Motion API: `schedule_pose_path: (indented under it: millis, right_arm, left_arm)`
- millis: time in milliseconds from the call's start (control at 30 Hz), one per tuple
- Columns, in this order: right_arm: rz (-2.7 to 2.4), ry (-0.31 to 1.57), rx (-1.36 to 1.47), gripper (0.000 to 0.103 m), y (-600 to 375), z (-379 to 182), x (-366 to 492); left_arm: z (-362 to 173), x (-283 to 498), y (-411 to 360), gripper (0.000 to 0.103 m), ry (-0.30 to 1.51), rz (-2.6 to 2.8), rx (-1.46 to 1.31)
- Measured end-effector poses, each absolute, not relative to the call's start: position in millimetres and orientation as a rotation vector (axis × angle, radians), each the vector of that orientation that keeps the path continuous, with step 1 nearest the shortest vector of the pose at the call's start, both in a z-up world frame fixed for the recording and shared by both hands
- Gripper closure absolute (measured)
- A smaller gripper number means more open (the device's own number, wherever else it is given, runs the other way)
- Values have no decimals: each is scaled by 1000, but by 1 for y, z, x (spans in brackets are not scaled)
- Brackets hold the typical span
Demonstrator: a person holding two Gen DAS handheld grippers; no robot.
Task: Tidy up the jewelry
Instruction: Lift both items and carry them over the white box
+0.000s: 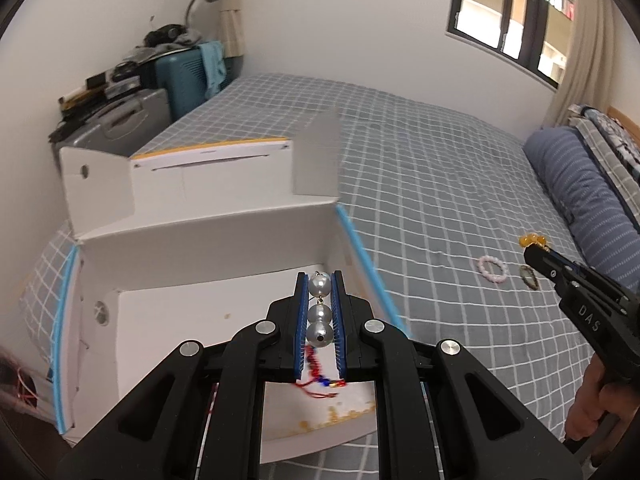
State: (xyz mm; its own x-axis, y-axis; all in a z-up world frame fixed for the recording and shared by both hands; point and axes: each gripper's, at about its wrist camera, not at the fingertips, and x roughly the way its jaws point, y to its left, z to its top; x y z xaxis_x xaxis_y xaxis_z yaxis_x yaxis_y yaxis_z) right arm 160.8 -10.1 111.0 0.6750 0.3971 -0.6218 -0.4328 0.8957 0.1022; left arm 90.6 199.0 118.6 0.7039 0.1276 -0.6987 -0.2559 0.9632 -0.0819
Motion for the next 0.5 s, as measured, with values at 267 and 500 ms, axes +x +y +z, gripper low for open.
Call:
schedule_pose_path:
  millis: [267, 500]
  right_arm:
    - [563, 685, -103, 94, 55, 112, 148]
    - [650, 712, -153, 94, 117, 101, 135]
  left_arm:
    - [109, 69, 248, 92, 764, 312, -198]
    - [89, 53, 283, 92, 794, 371, -217]
